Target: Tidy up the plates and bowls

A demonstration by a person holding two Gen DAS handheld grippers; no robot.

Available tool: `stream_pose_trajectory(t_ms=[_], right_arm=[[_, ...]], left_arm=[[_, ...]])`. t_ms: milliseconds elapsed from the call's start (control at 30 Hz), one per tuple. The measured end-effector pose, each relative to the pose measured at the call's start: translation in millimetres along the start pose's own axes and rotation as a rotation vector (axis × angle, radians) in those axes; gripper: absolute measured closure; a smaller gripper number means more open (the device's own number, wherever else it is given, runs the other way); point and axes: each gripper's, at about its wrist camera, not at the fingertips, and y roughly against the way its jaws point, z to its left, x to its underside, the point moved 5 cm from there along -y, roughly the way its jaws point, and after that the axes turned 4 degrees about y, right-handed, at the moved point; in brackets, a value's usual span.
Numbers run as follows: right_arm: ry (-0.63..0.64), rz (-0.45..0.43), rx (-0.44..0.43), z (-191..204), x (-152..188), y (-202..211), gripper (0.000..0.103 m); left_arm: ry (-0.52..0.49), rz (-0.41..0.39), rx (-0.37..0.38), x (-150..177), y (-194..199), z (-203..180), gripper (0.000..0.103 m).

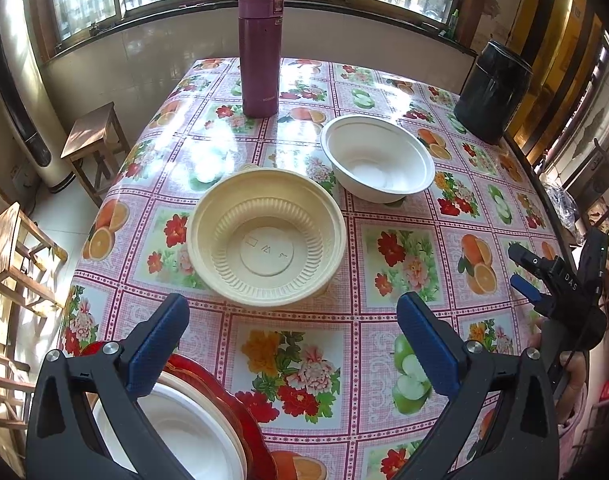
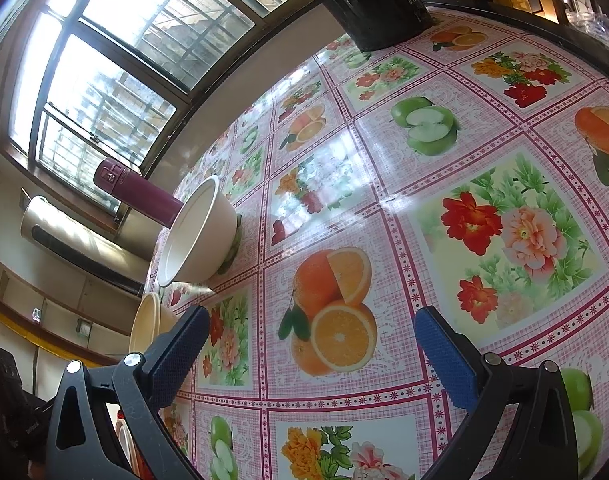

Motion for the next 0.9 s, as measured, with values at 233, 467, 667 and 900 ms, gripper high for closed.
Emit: stream_pose_trajectory(t_ms=[233, 467, 667, 900], right_arm=[[0.0, 0.002, 0.0, -0.1, 0.5, 0.4, 0.0], [0.0, 0.004, 0.0, 0.7, 1.2, -0.3, 0.0], [-0.002, 0.007, -0.001, 0.9, 1.4, -0.8, 0.0], [-0.001, 0.008, 0.001, 1.7, 1.5, -1.4, 0.0]], left_arm=[[0.002, 0.002, 0.004, 0.0, -0.1, 0.0, 0.0], [0.002, 0.002, 0.001, 0.0, -0.3, -0.1, 0.0], [0.003, 0.007, 0.003, 1.2, -2.0, -0.9, 0.0], [0.002, 0.011, 0.01, 1.9, -2.8, -2.1, 0.0]])
